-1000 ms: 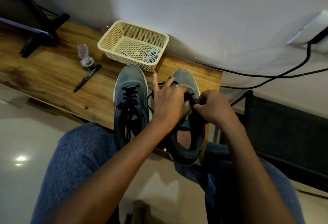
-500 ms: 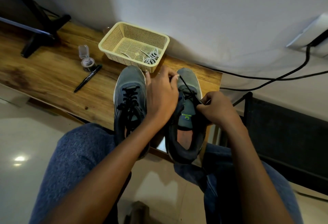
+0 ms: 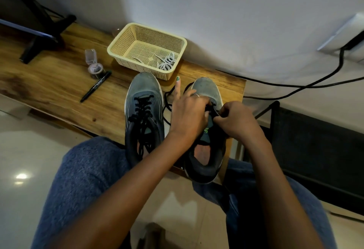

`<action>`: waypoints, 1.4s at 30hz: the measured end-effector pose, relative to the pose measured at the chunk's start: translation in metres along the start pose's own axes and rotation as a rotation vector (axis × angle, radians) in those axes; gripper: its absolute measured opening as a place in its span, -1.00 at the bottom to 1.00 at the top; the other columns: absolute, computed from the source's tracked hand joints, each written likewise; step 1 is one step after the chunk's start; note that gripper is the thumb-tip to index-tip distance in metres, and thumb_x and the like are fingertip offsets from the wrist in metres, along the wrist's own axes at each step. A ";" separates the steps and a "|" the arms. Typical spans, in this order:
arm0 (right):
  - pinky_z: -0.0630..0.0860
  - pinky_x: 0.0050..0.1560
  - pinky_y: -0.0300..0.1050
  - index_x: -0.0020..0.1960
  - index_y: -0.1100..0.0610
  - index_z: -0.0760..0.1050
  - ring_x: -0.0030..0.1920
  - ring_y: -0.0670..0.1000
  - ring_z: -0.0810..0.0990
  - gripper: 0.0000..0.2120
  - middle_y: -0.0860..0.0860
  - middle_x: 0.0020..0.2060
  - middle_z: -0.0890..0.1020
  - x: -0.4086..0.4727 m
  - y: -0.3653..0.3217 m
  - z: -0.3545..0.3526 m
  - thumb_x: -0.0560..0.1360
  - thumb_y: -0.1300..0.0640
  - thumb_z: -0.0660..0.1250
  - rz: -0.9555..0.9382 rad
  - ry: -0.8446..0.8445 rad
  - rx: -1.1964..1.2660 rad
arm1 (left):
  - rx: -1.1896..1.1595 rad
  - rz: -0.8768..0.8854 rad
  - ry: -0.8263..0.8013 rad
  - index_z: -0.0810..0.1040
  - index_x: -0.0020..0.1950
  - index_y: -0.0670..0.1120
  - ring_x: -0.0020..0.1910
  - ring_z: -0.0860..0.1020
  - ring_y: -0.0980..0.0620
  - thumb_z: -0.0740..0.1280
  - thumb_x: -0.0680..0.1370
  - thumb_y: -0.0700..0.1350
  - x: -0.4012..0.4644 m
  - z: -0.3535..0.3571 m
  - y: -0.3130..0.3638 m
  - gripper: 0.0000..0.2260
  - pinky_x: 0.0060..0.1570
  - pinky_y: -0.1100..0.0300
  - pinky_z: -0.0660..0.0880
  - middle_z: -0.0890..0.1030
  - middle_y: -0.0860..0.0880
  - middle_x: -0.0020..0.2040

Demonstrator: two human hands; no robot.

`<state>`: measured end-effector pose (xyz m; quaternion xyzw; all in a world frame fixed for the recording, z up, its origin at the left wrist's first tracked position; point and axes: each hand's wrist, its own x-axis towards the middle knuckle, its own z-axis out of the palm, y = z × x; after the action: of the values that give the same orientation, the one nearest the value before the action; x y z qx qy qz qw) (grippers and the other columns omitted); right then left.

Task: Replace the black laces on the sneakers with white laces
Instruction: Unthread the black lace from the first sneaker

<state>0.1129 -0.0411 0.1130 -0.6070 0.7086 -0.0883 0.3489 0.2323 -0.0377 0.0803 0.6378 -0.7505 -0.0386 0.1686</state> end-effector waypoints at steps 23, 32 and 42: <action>0.59 -0.04 0.19 -0.09 0.29 0.56 -0.13 0.18 0.63 -0.83 0.20 -0.14 0.63 0.002 0.006 -0.005 0.48 0.16 0.38 0.043 0.030 -0.033 | -0.658 -0.540 0.015 0.34 0.20 0.00 0.18 0.46 -0.08 0.20 0.60 -0.07 0.006 -0.002 -0.006 -0.82 0.19 -0.10 0.41 0.51 -0.04 0.17; 0.54 0.05 0.02 0.08 0.07 0.61 0.10 0.12 0.57 -0.78 0.09 0.08 0.60 0.014 0.002 0.011 0.48 0.22 0.32 -0.156 0.278 -0.113 | -0.495 -0.298 -0.171 0.10 0.54 -0.10 0.53 0.06 -0.03 0.21 0.60 -0.03 -0.020 0.016 0.013 -0.45 0.50 0.01 -0.18 0.15 -0.07 0.55; 0.45 -0.14 -0.04 0.04 0.13 0.58 0.05 0.14 0.52 -0.88 0.11 0.10 0.47 0.013 -0.004 0.027 0.52 0.14 0.37 -0.197 0.321 -0.238 | -0.686 -0.317 -0.189 0.07 0.57 -0.15 0.56 -0.04 -0.01 0.09 0.63 -0.29 -0.025 0.024 0.011 -0.50 0.53 0.04 -0.09 0.04 -0.08 0.58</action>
<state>0.1321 -0.0466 0.0903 -0.6884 0.6977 -0.1329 0.1473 0.2181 -0.0157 0.0555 0.6461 -0.5985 -0.3713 0.2941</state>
